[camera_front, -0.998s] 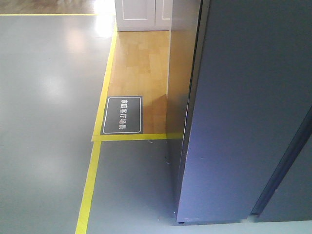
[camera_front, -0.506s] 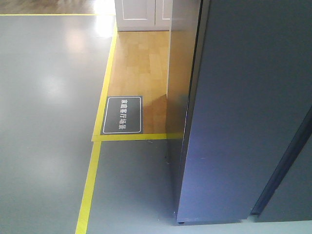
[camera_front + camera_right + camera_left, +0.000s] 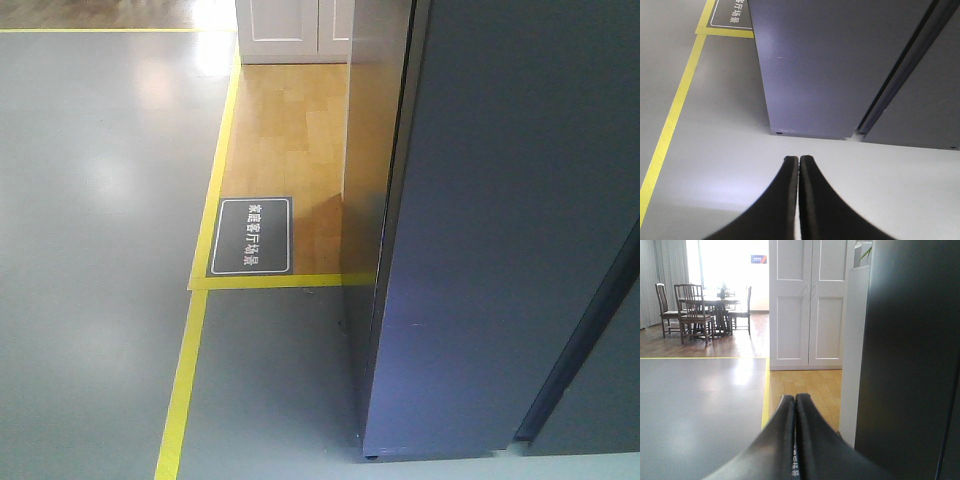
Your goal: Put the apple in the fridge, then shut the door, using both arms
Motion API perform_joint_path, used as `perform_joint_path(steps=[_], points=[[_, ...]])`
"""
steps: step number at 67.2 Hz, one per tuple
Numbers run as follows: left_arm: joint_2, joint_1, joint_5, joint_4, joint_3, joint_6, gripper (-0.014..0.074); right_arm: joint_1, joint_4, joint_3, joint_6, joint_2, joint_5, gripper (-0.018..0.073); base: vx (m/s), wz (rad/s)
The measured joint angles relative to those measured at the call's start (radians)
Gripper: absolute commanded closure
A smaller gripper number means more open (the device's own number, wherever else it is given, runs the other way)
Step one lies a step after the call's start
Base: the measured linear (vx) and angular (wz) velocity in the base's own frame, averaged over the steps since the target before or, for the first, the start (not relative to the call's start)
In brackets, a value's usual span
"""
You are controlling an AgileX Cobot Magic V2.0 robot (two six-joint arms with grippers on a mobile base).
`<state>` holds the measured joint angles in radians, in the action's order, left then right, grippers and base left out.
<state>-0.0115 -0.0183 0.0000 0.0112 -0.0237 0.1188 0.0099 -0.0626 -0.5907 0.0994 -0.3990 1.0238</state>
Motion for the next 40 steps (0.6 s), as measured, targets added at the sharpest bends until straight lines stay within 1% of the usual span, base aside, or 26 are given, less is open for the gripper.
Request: perform_joint_path(steps=[10, 24, 40], points=[[0.0, 0.0, 0.0, 0.001, 0.0, 0.0, 0.0603, 0.0, 0.0, 0.0, 0.0, 0.0, 0.0, 0.0562, 0.0, 0.0], [0.0, 0.0, 0.0, 0.002, 0.0, -0.023, 0.0603, 0.0, 0.0, 0.0, 0.0, 0.0, 0.0, 0.0562, 0.0, 0.0], [0.0, 0.0, 0.0, 0.0, 0.0, -0.025, 0.0603, 0.0, 0.0, 0.0, 0.0, 0.0, 0.0, 0.0562, 0.0, 0.0]])
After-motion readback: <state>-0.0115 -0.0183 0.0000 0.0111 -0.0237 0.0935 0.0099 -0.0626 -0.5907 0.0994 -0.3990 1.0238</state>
